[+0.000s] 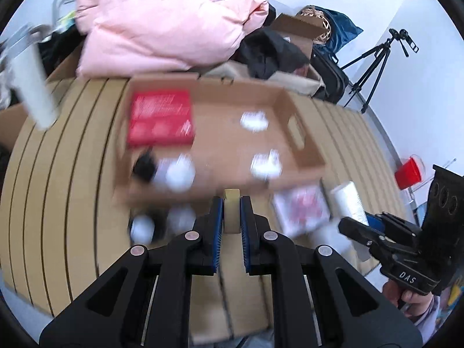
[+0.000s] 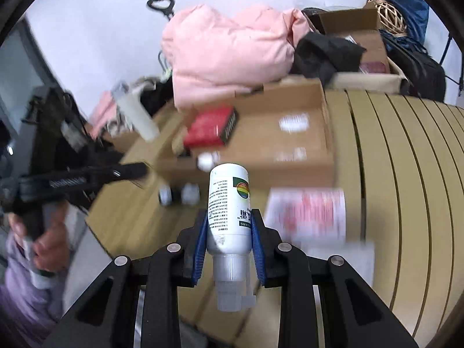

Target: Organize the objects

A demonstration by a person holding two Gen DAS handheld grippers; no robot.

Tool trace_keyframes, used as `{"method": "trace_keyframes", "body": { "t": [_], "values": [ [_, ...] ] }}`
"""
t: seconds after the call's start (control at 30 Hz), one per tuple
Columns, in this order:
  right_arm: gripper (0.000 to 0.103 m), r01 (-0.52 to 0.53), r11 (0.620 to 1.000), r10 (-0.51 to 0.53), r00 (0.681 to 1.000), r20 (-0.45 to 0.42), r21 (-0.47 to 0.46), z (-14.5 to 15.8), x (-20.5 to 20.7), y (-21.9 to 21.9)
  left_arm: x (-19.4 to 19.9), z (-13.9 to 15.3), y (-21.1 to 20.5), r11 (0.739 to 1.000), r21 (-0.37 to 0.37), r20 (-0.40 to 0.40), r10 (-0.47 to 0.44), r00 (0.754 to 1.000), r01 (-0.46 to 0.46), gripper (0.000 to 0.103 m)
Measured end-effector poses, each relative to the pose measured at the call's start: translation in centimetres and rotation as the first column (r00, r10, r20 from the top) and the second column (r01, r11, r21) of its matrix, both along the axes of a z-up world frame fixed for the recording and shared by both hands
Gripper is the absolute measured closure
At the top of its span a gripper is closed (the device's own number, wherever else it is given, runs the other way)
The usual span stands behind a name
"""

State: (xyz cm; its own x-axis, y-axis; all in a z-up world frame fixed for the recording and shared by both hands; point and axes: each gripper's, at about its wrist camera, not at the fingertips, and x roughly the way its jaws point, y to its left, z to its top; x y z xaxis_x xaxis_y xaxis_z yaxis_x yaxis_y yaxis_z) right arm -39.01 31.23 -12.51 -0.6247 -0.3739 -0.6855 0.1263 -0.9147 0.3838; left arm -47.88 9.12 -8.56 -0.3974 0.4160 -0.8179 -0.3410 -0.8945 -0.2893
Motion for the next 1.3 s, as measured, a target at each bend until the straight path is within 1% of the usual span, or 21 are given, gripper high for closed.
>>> {"method": "trace_keyframes", "body": {
  "t": [0.07, 0.13, 0.23, 0.3, 0.37, 0.4, 0.43, 0.47, 0.5, 0.53, 0.57, 0.6, 0.63, 0.67, 0.73, 0.77, 0.87, 0.97, 1.1, 1.17, 1.3],
  "values": [
    [0.073, -0.003, 1.0, 0.003, 1.0, 0.006, -0.002, 1.3, -4.2, 0.1, -3.9, 0.2, 1.8, 1.0, -0.004, 0.015, -0.011, 1.0, 0.011, 0.094],
    [0.073, 0.02, 0.999, -0.021, 0.999, 0.036, 0.026, 1.5, -9.0, 0.1, -7.1, -0.5, 3.6, 0.999, -0.044, 0.016, -0.002, 1.0, 0.003, 0.094],
    [0.073, 0.084, 0.995, -0.089, 0.991, 0.104, 0.045, 0.0, -15.7, 1.5, -12.2, -3.0, 5.7, 0.992, -0.119, 0.04, 0.038, 0.998, -0.033, 0.094],
    [0.073, 0.113, 0.992, -0.12, 0.982, 0.142, 0.056, -1.3, -18.8, 2.0, -14.8, -4.9, 6.5, 0.984, -0.17, 0.048, 0.056, 0.997, -0.047, 0.094],
    [0.073, 0.123, 0.992, -0.123, 0.972, 0.202, 0.014, -3.2, -21.8, 2.3, -17.2, -6.7, 7.0, 0.971, -0.229, 0.031, 0.074, 0.997, -0.065, 0.093],
    [0.072, 0.138, 0.99, -0.129, 0.963, 0.236, -0.022, -4.4, -23.1, 2.2, -17.8, -7.2, 6.8, 0.969, -0.234, 0.03, 0.082, 0.996, -0.073, 0.089],
    [0.072, 0.139, 0.988, -0.117, 0.96, 0.256, -0.068, -5.2, -23.9, 2.0, -18.5, -7.7, 6.6, 0.965, -0.25, 0.04, 0.097, 0.995, -0.084, 0.073],
    [0.072, 0.132, 0.984, -0.096, 0.958, 0.27, -0.118, -5.9, -24.6, 1.8, -18.6, -7.7, 6.4, 0.962, -0.258, 0.041, 0.106, 0.994, -0.092, 0.065],
    [0.064, 0.122, 0.977, -0.068, 0.956, 0.286, -0.176, -6.6, -25.3, 1.5, -18.4, -7.3, 5.8, 0.961, -0.251, 0.009, 0.122, 0.992, -0.116, 0.063],
    [0.061, 0.126, 0.971, -0.066, 0.958, 0.279, -0.204, -6.9, -25.4, 1.4, -18.1, -6.7, 5.3, 0.966, -0.227, -0.024, 0.124, 0.992, -0.127, 0.061],
    [0.044, 0.138, 0.968, -0.083, 0.964, 0.252, -0.212, -6.7, -25.2, 1.7, -17.9, -6.0, 4.7, 0.971, -0.204, -0.046, 0.121, 0.992, -0.128, 0.057],
    [0.018, 0.156, 0.967, -0.11, 0.969, 0.22, -0.204, -6.3, -24.8, 2.2, -17.8, -5.4, 4.1, 0.975, -0.186, -0.054, 0.112, 0.992, -0.12, 0.044],
    [0.009, 0.164, 0.964, -0.121, 0.971, 0.207, -0.208, -5.9, -24.4, 2.4, -17.5, -4.6, 3.5, 0.977, -0.177, -0.064, 0.11, 0.992, -0.12, 0.039],
    [0.003, 0.172, 0.959, -0.126, 0.971, 0.204, -0.224, -5.4, -24.1, 3.0, -16.9, -3.6, 2.9, 0.977, -0.172, -0.088, 0.11, 0.99, -0.124, 0.039],
    [0.003, 0.172, 0.955, -0.124, 0.971, 0.203, -0.241, -4.1, -23.2, 3.4, -16.0, -2.1, 2.2, 0.975, -0.188, -0.118, 0.098, 0.988, -0.119, 0.039],
    [0.003, 0.17, 0.96, -0.129, 0.973, 0.191, -0.222, -3.1, -22.6, 3.4, -15.4, -1.2, 1.9, 0.973, -0.202, -0.129, 0.086, 0.988, -0.111, 0.038],
    [0.003, 0.117, 0.987, -0.101, 0.984, 0.147, -0.106, 0.2, -19.8, 2.6, -11.5, 2.1, 0.2, 0.969, -0.229, -0.172, 0.05, 0.984, -0.089, 0.03],
    [0.003, 0.054, 0.999, -0.054, 0.993, 0.101, 0.003, 3.6, -16.0, 1.7, -8.1, 5.0, -2.1, 0.962, -0.251, -0.205, 0.051, 0.977, -0.103, 0.019],
    [0.003, -0.003, 0.993, -0.002, 0.999, 0.044, 0.118, 7.7, -10.5, 1.6, -2.8, 9.1, -5.4, 0.951, -0.28, -0.239, 0.066, 0.969, -0.134, 0.017],
    [0.003, -0.004, 0.982, -0.001, 1.0, 0.026, 0.187, 9.8, -7.9, 1.6, -0.7, 11.0, -6.8, 0.941, -0.302, -0.254, 0.075, 0.964, -0.153, 0.015],
    [0.003, -0.012, 0.977, 0.012, 1.0, -0.002, 0.212, 12.7, -3.7, 1.1, 4.2, 13.8, -8.8, 0.932, -0.318, -0.266, 0.089, 0.96, -0.175, 0.011]
  ]
}}
